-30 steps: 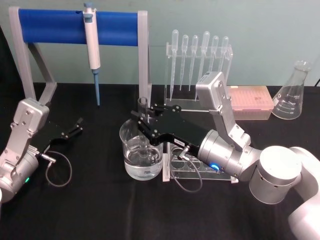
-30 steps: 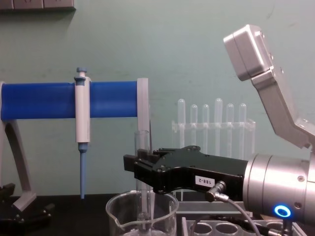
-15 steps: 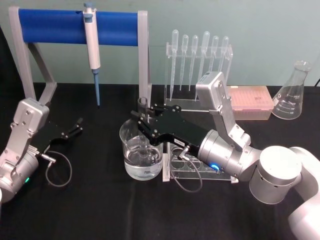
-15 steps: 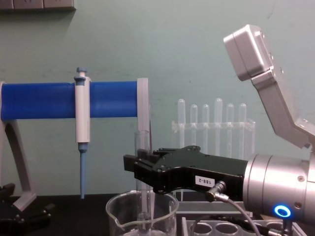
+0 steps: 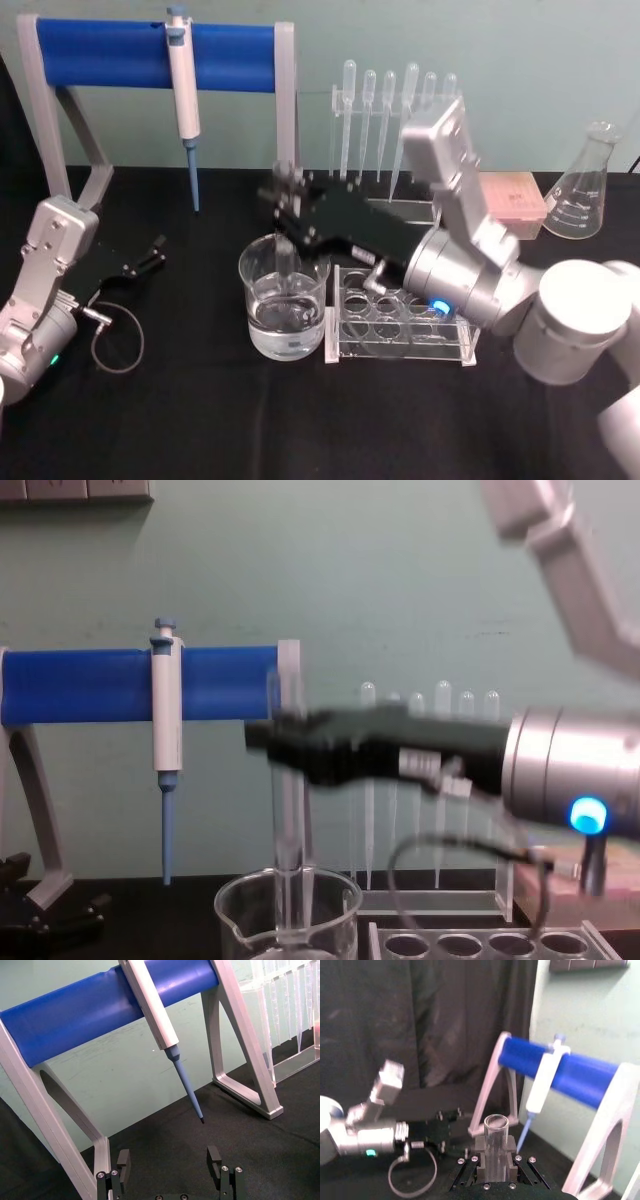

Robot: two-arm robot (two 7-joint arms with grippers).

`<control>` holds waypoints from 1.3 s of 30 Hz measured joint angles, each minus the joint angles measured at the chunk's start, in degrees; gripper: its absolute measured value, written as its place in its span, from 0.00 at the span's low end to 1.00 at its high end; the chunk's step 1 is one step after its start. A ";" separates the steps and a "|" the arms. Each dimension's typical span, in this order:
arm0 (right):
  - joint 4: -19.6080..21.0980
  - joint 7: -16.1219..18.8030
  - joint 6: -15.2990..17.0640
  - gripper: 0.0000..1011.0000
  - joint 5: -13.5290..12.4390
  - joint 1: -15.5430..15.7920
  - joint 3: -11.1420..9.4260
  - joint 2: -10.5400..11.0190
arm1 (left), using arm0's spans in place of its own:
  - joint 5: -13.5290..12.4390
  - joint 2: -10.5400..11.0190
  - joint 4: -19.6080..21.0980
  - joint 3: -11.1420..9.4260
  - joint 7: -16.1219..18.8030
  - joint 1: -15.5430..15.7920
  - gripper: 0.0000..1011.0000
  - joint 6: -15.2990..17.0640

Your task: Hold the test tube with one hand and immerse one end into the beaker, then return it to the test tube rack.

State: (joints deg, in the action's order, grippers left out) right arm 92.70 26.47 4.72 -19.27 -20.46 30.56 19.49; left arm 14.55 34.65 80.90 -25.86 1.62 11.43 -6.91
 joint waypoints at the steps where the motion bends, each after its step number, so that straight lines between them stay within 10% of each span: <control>1: 1.62 0.00 0.74 0.22 -0.48 -0.19 -0.50 0.31 | 0.00 0.00 0.00 0.00 0.00 0.00 0.99 0.00; 15: 15.66 -2.86 5.10 0.22 -5.33 1.32 -7.06 5.90 | 0.00 0.00 0.00 0.00 0.00 0.00 0.99 0.00; 24: 18.34 -6.07 4.21 0.22 -7.71 10.10 -13.25 11.13 | 0.00 0.00 0.00 0.00 0.00 0.00 0.99 0.00; 39: 14.75 -7.11 1.75 0.22 -5.80 14.93 -13.08 10.45 | 0.00 0.00 0.00 0.00 0.00 0.00 0.99 0.00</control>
State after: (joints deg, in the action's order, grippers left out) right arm 107.45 19.36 6.47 -25.07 -5.53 17.49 29.94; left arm 14.55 34.65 80.90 -25.86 1.62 11.43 -6.91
